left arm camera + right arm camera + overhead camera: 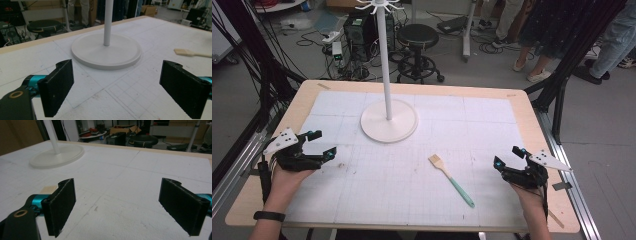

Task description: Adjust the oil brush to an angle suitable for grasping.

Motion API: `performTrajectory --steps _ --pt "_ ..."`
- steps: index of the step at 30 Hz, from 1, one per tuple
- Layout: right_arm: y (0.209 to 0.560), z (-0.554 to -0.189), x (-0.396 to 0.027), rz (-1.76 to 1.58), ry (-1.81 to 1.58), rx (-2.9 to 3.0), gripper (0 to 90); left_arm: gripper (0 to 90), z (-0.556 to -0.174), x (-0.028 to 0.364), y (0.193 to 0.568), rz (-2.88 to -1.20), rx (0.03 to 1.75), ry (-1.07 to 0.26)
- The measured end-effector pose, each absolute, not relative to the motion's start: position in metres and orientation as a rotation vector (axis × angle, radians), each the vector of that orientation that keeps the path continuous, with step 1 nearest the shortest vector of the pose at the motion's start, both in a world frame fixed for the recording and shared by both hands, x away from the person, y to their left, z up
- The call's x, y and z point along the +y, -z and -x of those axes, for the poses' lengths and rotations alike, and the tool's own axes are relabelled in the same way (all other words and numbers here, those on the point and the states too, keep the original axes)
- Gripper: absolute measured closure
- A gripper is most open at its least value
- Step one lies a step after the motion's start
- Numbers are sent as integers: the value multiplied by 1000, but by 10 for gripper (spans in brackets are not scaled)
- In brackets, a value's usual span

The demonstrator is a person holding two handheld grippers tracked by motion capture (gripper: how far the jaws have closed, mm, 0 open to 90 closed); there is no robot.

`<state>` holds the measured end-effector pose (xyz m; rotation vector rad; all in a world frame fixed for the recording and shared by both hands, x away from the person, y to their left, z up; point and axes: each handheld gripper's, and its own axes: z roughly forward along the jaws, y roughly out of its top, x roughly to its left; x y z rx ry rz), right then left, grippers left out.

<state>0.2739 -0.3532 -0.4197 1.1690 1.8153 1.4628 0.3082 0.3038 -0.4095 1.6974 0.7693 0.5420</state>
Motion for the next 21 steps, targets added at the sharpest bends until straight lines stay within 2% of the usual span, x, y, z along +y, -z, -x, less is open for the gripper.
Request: performTrajectory --steps 21 --pt "411 -266 -357 -1168 -1465 1819 117 129 -312 302 409 -1680 763 -542"
